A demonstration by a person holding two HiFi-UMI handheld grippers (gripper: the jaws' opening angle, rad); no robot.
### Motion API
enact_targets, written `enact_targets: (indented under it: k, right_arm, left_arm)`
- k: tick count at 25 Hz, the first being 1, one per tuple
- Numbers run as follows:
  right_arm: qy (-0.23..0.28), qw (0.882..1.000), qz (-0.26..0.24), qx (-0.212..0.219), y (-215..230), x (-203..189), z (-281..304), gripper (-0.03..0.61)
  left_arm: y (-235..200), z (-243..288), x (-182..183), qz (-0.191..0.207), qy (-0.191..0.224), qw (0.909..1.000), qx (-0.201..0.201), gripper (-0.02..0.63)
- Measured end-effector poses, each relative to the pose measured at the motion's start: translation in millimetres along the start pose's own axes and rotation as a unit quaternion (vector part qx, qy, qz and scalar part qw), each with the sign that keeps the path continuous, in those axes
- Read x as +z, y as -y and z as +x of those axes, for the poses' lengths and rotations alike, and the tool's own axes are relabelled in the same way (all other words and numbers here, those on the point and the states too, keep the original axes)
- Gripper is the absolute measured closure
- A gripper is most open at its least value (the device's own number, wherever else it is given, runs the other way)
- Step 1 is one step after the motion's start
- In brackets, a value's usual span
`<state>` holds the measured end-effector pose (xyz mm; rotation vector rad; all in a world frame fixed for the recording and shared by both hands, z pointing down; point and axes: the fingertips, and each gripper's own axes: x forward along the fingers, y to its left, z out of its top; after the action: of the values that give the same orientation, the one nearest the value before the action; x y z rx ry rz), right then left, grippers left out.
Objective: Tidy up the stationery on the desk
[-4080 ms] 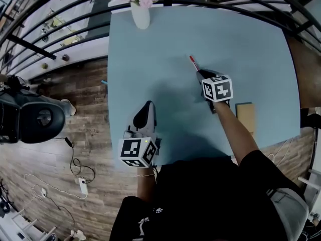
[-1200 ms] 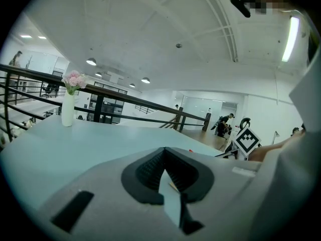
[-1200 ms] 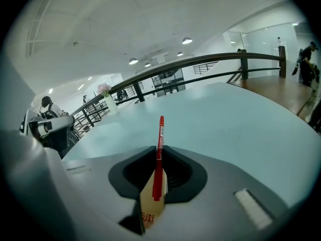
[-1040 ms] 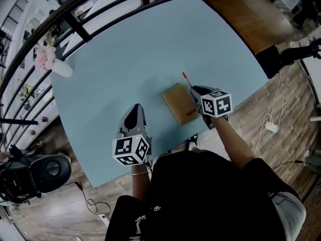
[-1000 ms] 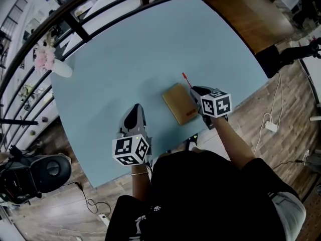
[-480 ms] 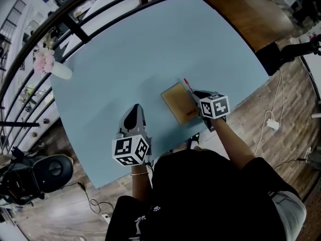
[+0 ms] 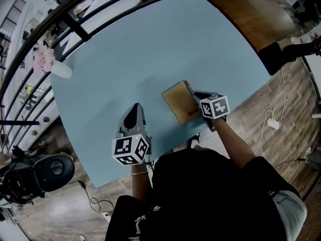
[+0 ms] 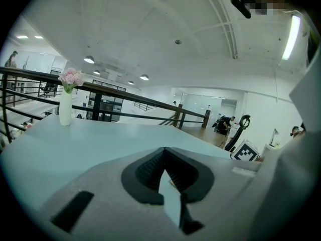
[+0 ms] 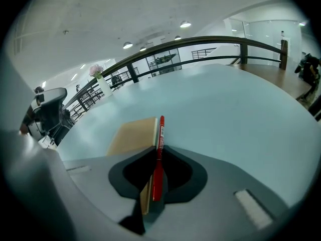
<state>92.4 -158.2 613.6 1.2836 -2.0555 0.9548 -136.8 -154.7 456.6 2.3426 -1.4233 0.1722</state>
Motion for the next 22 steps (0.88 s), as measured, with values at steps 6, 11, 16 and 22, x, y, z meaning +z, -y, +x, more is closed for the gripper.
enact_targets:
  k: [6, 11, 16, 22]
  right_arm:
    - [-0.011, 1.000, -0.026, 0.001, -2.6, -2.1, 5.2, 0.523]
    - [-0.013, 0.999, -0.035, 0.008, -2.5, -4.7, 3.7, 0.522]
    - [-0.014, 0.999, -0.037, 0.012, -1.7, -5.9, 5.2, 0.518]
    - [-0.013, 0.999, -0.045, 0.015, -1.8, -3.1, 2.3, 0.509]
  left_arm:
    - [-2.8, 2.4, -0.7, -0.002, 0.000, 1.0000, -0.001, 0.615]
    - [-2.6, 0.7, -0.7, -0.002, -0.001, 1.0000, 0.004, 0.616]
    - [-3.7, 0.9, 0.1, -0.001, 0.001, 1.0000, 0.005, 0.616]
    - [-4.8, -0.5, 1.4, 0.001, 0.002, 1.0000, 0.009, 0.616]
